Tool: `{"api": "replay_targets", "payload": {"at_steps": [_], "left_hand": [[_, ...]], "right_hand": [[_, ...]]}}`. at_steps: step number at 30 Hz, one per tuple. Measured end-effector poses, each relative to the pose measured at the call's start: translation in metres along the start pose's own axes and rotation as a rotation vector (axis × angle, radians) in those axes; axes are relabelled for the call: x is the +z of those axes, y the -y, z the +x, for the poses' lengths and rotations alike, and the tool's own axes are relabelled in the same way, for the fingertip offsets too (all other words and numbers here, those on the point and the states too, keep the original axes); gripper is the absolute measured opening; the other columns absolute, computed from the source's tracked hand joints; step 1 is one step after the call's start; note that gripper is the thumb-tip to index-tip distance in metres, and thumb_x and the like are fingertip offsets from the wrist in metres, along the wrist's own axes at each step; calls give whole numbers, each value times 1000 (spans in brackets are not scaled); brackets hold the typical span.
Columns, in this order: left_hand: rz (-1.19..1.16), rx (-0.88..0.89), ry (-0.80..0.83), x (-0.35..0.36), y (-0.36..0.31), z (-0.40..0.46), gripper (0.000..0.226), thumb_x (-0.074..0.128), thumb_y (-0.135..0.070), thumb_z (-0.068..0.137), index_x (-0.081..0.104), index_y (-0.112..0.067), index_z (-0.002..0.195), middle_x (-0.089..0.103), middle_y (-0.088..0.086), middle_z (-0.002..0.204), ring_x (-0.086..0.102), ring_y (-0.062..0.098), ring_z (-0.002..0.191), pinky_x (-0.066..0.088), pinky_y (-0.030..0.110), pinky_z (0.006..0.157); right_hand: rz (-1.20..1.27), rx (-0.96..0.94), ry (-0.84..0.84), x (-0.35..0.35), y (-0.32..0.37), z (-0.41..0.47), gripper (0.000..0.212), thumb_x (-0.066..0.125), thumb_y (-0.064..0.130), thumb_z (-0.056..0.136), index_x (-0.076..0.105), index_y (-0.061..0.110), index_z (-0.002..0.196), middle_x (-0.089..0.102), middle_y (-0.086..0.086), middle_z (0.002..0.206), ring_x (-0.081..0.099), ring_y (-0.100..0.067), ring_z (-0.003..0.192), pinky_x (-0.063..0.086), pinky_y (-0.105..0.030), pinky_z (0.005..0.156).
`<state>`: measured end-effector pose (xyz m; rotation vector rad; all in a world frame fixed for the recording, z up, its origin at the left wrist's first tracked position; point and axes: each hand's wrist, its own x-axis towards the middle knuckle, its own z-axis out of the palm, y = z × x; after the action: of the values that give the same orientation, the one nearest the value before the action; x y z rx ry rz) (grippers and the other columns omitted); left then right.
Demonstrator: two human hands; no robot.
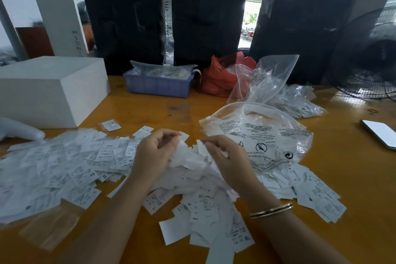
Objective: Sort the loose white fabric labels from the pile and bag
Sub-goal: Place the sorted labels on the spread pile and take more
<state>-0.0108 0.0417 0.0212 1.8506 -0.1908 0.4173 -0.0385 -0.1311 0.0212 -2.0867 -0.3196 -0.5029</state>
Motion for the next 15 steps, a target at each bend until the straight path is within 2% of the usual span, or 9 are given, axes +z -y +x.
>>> {"api": "replay_targets", "payload": {"at_steps": [3, 5, 7, 9, 11, 12, 13, 15], "left_hand": [[166, 14, -214, -17, 5, 8, 9, 60, -26, 92, 64, -31, 98, 62, -17, 89, 56, -4, 75, 39, 10, 52], [287, 48, -326, -26, 11, 13, 14, 59, -18, 92, 65, -21, 105, 61, -10, 94, 52, -5, 72, 35, 10, 53], [396, 57, -403, -33, 18, 17, 17, 59, -11, 91, 66, -15, 107, 65, 0, 100, 53, 4, 74, 31, 11, 55], [513, 49, -435, -37, 25, 18, 19, 60, -8, 90, 66, -13, 108, 68, 8, 105, 54, 13, 81, 32, 16, 58], [662, 37, -425, -38, 33, 18, 21, 62, -9, 89, 65, -15, 108, 69, 9, 100, 57, 19, 81, 34, 27, 69], [739, 21, -405, -38, 36, 18, 22, 64, -11, 88, 64, -16, 109, 69, 8, 99, 58, 22, 83, 31, 31, 74], [813, -6, -379, -38, 39, 18, 24, 65, -13, 87, 64, -18, 110, 69, 7, 99, 57, 23, 86, 30, 35, 76], [929, -65, -338, -39, 42, 19, 27, 67, -18, 85, 64, -21, 112, 66, 7, 106, 55, 26, 96, 32, 39, 80]], "right_hand": [[-66, 3, -170, -20, -4, 25, 18, 53, 17, 92, 61, 32, 98, 62, 19, 89, 56, 9, 78, 44, -6, 67], [-185, 7, -289, -39, -16, 48, 19, 52, 13, 93, 66, 25, 98, 66, 10, 96, 56, 3, 76, 43, -9, 64], [-365, 81, -311, -58, -35, 69, 23, 50, 9, 94, 68, 20, 104, 66, 3, 108, 53, 4, 69, 40, -8, 55], [-618, 222, -186, -75, -59, 83, 26, 50, 8, 93, 68, 16, 110, 64, -2, 118, 53, -2, 67, 42, -10, 56], [-848, 362, 38, -87, -80, 87, 25, 50, 12, 91, 67, 10, 109, 64, -8, 114, 58, -16, 82, 50, -26, 73], [-929, 411, 135, -89, -88, 85, 22, 50, 15, 90, 66, 7, 103, 64, -9, 108, 58, -21, 87, 49, -30, 78], [-973, 448, 193, -90, -92, 82, 20, 50, 18, 90, 65, 6, 96, 63, -9, 103, 58, -24, 88, 47, -31, 78], [-964, 478, 189, -87, -93, 75, 19, 48, 17, 88, 64, 8, 86, 64, -8, 92, 57, -25, 80, 45, -30, 74]]}}
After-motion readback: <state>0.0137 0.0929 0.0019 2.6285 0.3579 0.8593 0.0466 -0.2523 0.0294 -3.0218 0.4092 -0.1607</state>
